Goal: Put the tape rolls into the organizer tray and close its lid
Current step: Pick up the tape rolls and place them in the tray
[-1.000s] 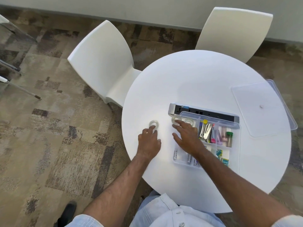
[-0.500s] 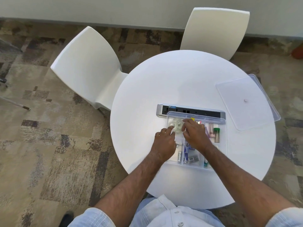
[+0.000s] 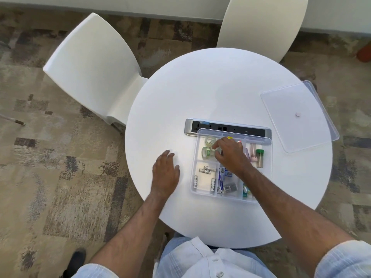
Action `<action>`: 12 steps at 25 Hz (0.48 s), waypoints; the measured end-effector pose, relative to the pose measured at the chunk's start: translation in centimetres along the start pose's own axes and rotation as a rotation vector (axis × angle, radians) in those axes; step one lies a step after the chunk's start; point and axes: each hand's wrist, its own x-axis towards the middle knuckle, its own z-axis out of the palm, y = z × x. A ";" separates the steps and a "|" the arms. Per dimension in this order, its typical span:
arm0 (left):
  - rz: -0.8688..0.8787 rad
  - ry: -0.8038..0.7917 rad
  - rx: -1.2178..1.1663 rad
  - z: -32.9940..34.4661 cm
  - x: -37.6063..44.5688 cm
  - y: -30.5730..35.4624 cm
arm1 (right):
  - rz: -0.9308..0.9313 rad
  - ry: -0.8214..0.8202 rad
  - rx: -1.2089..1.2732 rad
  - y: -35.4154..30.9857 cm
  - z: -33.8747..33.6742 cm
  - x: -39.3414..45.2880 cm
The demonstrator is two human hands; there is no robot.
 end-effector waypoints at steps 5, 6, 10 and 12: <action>-0.056 -0.095 0.046 2.1 0.8 -3.0 | -0.089 -0.026 -0.117 -1.3 0.7 1.5; -0.044 -0.098 0.062 2.6 1.0 -3.2 | -0.107 -0.035 -0.148 -1.4 1.0 1.7; -0.012 -0.081 0.111 4.0 1.6 -3.8 | -0.135 -0.079 -0.266 -1.6 1.5 2.7; -0.015 -0.045 0.135 4.6 1.5 -3.9 | -0.159 -0.076 -0.330 -1.8 1.7 3.1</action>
